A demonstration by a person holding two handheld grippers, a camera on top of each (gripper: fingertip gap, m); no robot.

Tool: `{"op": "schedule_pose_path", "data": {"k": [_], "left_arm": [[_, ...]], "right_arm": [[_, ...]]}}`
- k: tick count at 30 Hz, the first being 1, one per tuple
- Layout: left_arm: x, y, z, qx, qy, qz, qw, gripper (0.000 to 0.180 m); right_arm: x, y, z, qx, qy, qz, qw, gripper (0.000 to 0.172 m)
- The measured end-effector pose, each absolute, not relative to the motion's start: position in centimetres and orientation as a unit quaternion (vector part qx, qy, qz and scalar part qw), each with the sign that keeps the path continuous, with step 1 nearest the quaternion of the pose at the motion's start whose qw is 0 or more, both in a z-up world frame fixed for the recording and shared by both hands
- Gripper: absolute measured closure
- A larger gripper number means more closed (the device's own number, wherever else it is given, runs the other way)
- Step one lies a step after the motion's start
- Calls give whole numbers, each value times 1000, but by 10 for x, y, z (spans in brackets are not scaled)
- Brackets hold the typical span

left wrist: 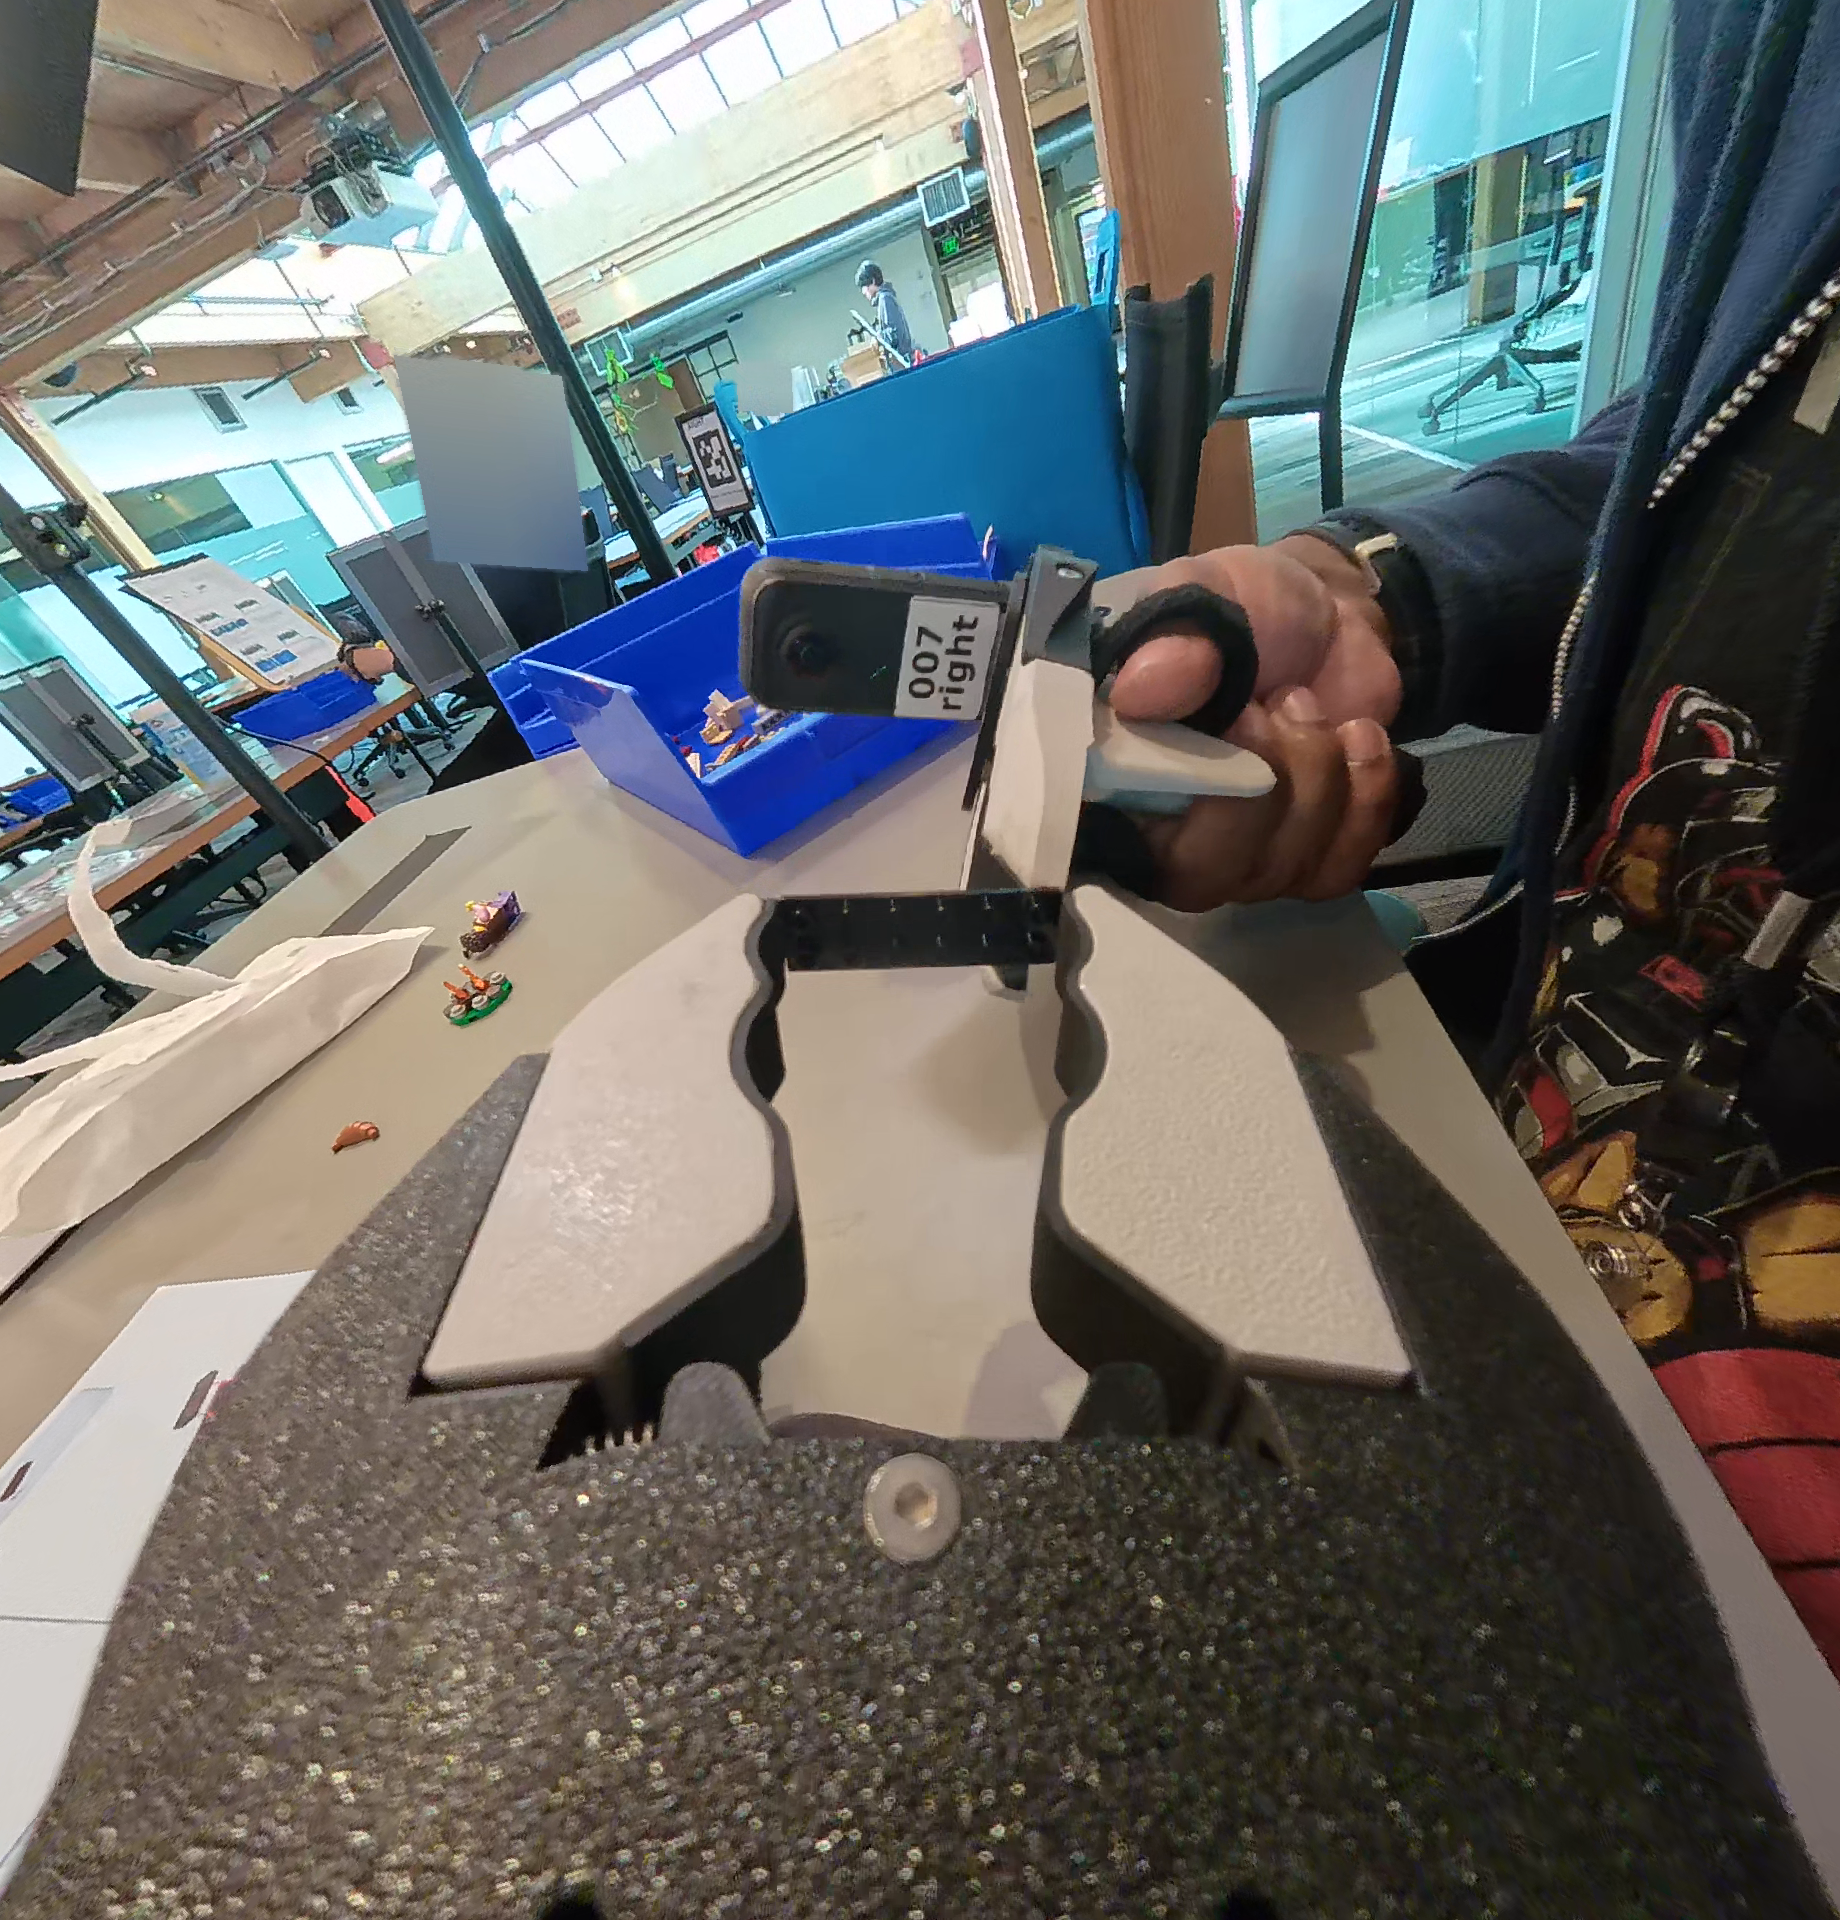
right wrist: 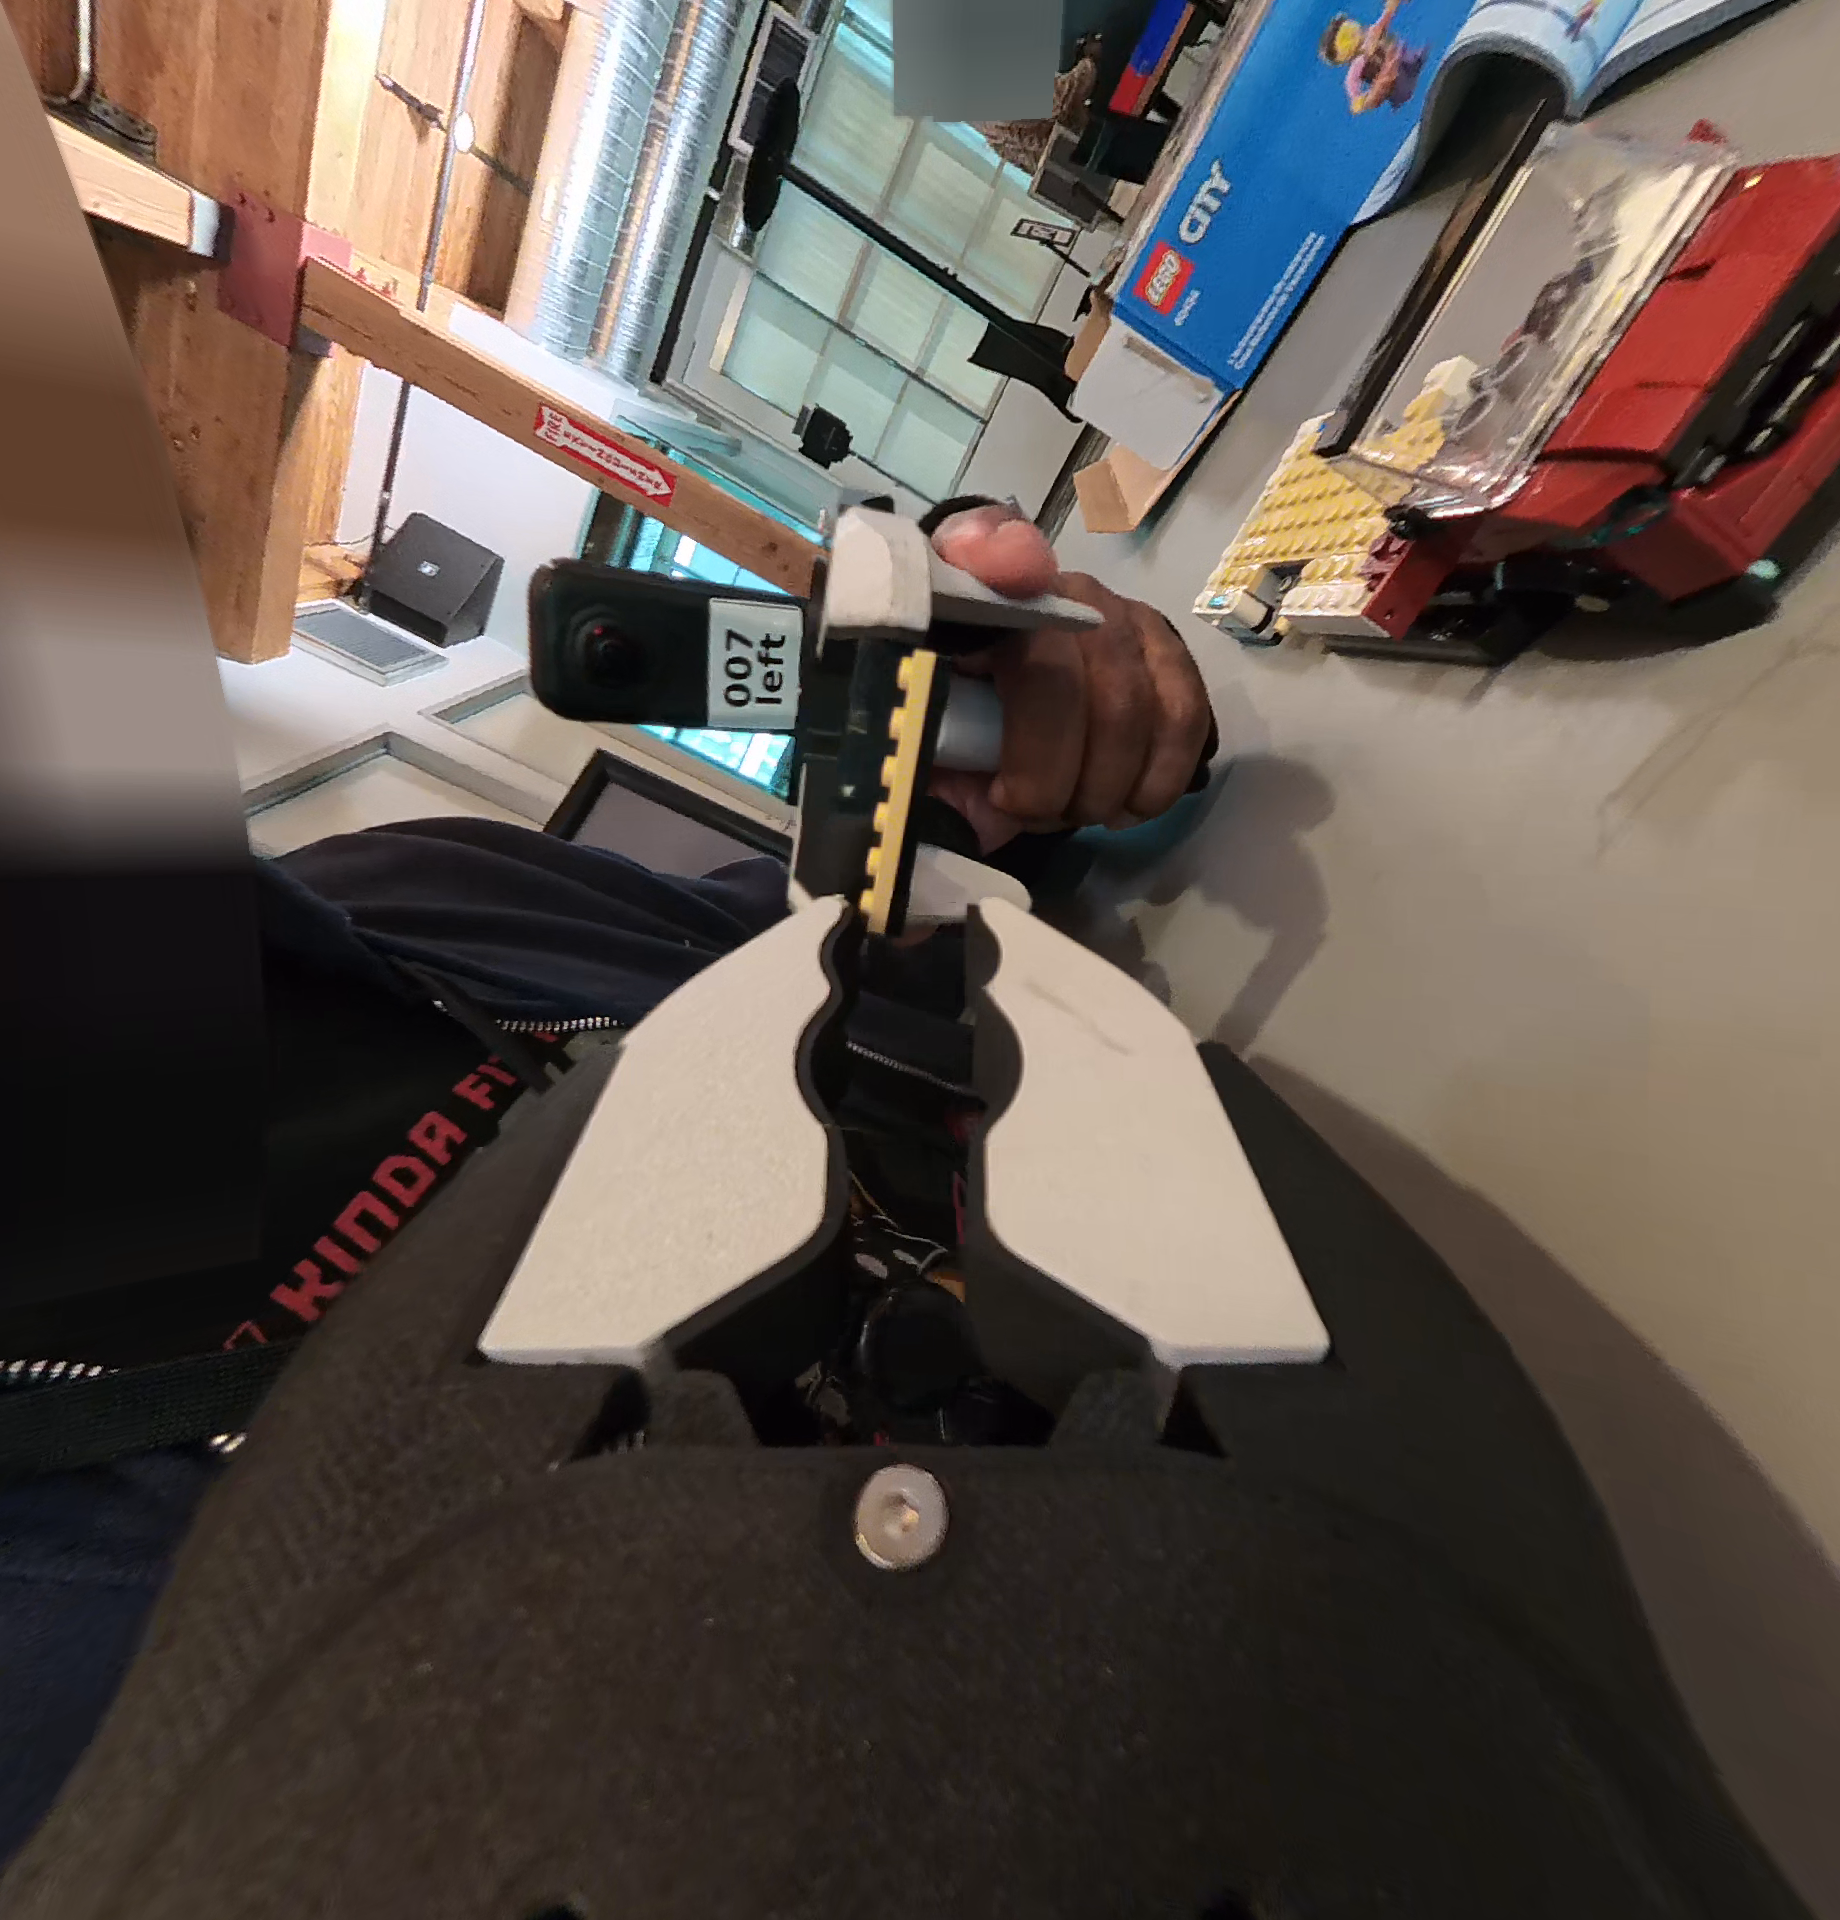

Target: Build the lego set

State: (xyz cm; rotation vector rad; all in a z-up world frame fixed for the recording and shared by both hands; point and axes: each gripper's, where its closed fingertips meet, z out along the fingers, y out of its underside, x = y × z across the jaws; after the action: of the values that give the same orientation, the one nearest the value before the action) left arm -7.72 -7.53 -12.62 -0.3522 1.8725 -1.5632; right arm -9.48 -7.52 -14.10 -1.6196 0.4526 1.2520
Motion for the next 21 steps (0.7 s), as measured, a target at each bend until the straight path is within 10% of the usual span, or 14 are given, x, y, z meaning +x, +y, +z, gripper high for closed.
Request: {"op": "schedule_pose_path", "data": {"k": [21], "left_arm": [[-18, -115, -127, -262, 690, -613, 282, 130]], "right_arm": [[13, -144, -175, -812, 156, 154, 541, 145]]}}
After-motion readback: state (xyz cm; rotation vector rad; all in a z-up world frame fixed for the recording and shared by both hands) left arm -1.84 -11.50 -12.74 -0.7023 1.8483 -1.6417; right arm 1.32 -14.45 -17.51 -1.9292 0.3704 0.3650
